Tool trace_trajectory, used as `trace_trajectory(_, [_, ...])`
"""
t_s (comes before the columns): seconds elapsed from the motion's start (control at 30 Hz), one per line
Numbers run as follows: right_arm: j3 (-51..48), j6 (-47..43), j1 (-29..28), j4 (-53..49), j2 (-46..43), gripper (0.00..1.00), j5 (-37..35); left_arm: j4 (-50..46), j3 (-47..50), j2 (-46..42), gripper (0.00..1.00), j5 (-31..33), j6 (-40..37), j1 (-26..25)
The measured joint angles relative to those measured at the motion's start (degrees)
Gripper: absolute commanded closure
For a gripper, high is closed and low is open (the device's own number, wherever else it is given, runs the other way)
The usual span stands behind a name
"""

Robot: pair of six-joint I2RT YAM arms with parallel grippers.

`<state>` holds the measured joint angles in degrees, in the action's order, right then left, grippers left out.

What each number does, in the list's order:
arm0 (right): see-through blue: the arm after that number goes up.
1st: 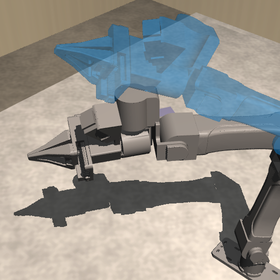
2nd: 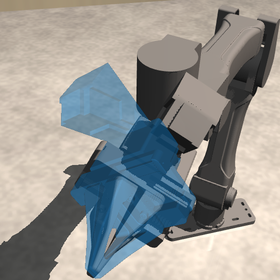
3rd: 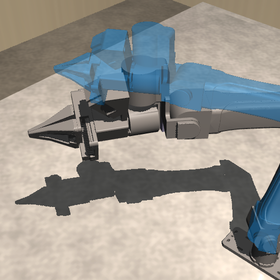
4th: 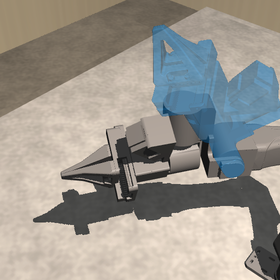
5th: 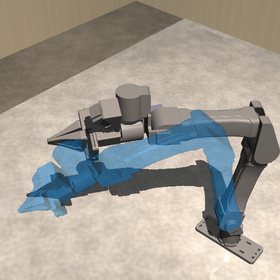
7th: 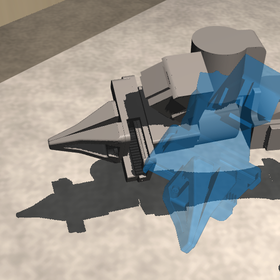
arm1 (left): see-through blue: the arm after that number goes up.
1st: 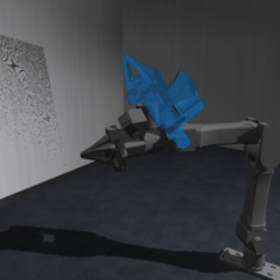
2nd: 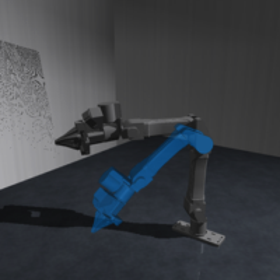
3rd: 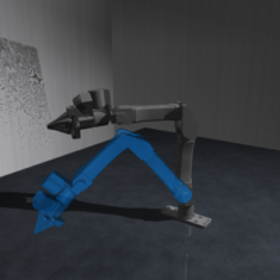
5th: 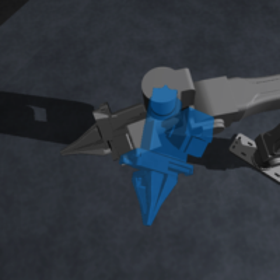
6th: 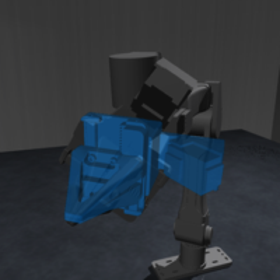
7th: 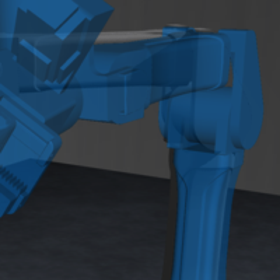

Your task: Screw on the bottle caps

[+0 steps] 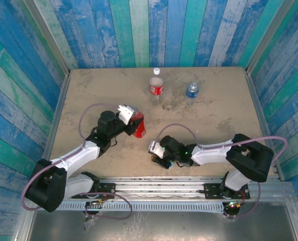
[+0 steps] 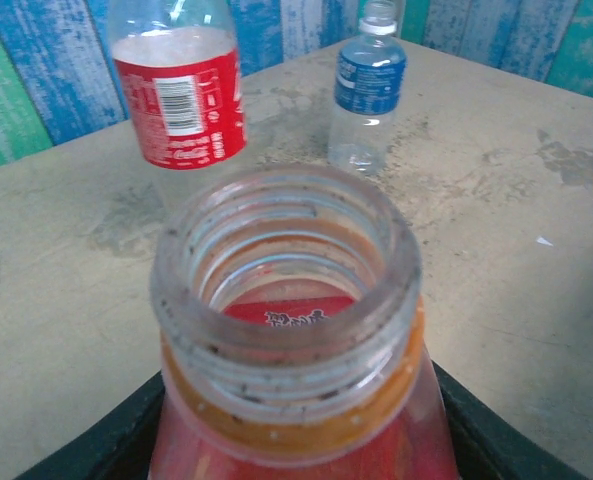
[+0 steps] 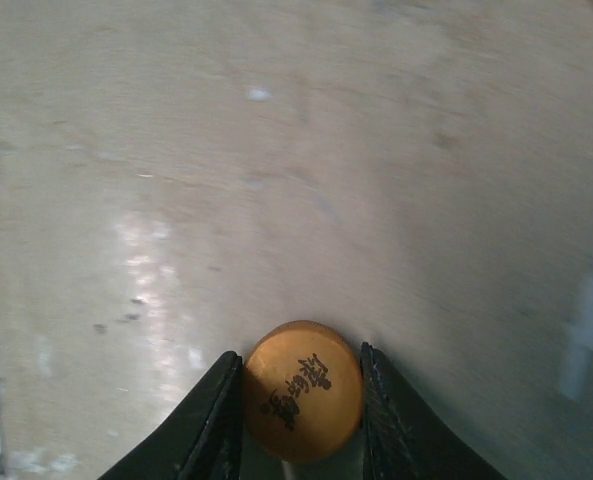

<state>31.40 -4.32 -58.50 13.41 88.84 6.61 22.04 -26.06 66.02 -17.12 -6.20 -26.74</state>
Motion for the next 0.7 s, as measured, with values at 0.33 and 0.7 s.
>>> trace_trajectory(0.33, [-4.33, 9.64, 13.55, -1.81, -5.33, 0.69, -10.10, 4.11, 0.57, 2.23, 0.44, -1.68, 0.81, -6.45])
trace_trajectory(0.7, [-3.30, 13.33, 15.58, -6.99, -7.72, 0.40, -12.39, 9.40, -0.09, 6.51, 0.20, 1.05, 0.74, -11.78])
